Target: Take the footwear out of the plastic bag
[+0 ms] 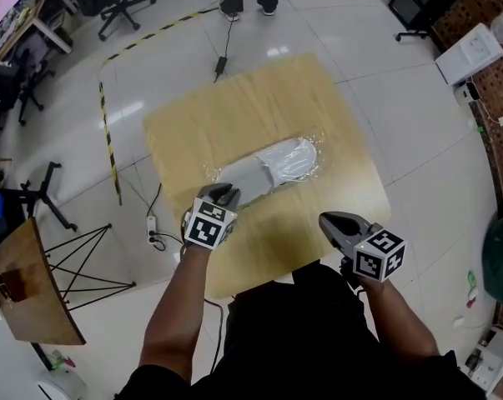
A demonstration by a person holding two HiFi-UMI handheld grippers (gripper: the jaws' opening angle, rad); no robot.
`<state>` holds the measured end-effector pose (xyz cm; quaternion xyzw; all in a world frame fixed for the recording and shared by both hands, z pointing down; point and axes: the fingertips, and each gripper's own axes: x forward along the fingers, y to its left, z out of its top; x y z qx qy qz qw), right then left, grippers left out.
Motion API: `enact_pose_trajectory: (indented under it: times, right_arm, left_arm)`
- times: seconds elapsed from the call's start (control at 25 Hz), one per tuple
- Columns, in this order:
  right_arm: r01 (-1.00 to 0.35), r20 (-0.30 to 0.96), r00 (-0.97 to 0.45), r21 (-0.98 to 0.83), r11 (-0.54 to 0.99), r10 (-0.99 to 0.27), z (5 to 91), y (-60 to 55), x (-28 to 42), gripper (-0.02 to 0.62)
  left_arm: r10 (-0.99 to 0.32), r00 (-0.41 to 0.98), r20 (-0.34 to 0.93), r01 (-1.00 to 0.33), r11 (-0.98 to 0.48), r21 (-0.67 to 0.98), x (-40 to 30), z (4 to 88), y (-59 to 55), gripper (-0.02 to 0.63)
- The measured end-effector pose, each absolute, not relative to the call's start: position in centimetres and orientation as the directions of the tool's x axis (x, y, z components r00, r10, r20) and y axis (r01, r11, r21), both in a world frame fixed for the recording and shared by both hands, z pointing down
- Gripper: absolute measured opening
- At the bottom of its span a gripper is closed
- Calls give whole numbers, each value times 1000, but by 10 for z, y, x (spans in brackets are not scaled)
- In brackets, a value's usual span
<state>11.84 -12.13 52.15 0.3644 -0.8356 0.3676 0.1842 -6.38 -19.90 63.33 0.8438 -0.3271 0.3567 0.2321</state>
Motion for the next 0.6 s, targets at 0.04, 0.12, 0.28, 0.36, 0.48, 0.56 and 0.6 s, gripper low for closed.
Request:
enact_pose_trajectory:
  times: [0.04,0.12,0.28,0.36,0.48,0.56,0.6]
  right_arm:
    - [-742,577,-668,-478,469,-469,523,-123,116,2]
    - [-739,580,-671,-475,478,-461,525,-125,114,2]
    - [-732,586,-677,-473,490,-445,526,-129,110,2]
    - [-732,589,-677,-473,491,-442,528,-129,108,2]
    - [-733,594,-675,-469,492,-438,532,-131,105,2]
    - [-734,600,-673,-467,493,-433,535,-133,104,2]
    - [-735,603,-671,-465,494,-431,537,-135,104,2]
  left_arm:
    - [-383,525,760,-714,-685,148,-69,634,-194,77]
    - [-372,517,771,-700,-702,131,-77,636,-186,77]
    - [-321,515,795,-634,-767,101,-88,635,-165,67]
    - [-288,515,807,-589,-803,89,-95,636,-151,60]
    - [-248,513,822,-534,-842,79,-108,636,-135,51]
    - [-221,509,832,-499,-863,76,-117,636,-127,46]
    - [-205,507,837,-483,-872,79,-121,637,-124,41]
